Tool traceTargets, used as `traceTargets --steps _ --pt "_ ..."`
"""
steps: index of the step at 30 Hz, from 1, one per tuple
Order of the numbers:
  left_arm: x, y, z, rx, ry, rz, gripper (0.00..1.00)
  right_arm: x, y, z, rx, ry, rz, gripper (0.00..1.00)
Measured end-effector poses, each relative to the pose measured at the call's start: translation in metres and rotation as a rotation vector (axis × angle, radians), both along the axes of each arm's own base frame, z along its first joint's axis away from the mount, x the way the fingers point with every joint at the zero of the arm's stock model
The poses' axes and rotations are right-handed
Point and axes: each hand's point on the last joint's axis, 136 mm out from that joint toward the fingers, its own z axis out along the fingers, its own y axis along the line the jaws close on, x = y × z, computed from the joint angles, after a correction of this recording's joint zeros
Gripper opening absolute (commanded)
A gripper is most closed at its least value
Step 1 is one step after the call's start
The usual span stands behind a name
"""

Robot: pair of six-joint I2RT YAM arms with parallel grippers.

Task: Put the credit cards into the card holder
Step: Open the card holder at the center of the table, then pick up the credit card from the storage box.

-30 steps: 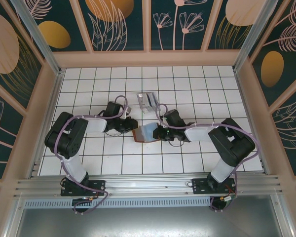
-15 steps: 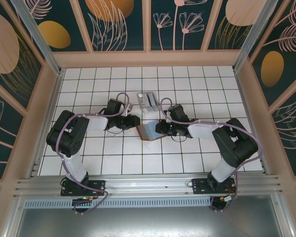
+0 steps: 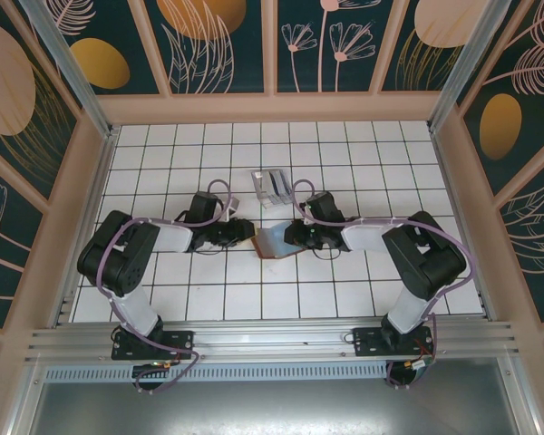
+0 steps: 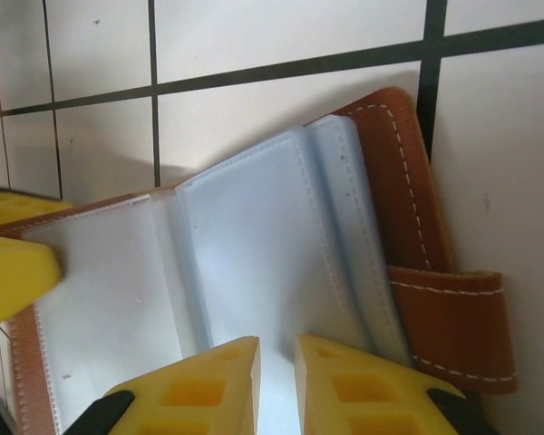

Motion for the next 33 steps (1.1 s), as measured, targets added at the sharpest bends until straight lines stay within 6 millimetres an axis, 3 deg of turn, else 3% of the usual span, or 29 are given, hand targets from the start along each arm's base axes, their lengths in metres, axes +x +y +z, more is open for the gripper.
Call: traceTargets --steps 4,9,14,19,22,27,33 --pt "-0.008 0.004 -0.004 0.01 0.015 0.002 0.12 0.001 0.0 0.001 0.0 -0.007 0.0 0.27" --pt "-0.006 0.003 0.011 0.001 -0.03 -0.006 0.0 0.016 -0.003 0.013 -0.055 -0.061 -0.013 0.4" --pt "-0.004 0.001 0.015 -0.004 -0.037 -0.011 0.0 0.055 -0.005 0.06 -0.132 -0.241 -0.02 0.5" --pt "-0.002 -0.001 0.02 -0.008 -0.026 -0.02 0.0 0.102 0.005 0.111 -0.204 -0.418 0.004 0.66" --pt "0.002 -0.004 0.026 -0.02 -0.033 -0.028 0.0 0.131 0.017 0.123 -0.263 -0.479 0.03 0.75" --pt "0.002 -0.008 0.03 -0.039 -0.023 -0.038 0.0 0.158 0.03 0.102 -0.398 -0.478 0.088 0.85" --pt "-0.001 -0.009 0.019 -0.048 0.038 -0.036 0.0 0.155 0.033 0.063 -0.533 -0.411 0.173 0.9"
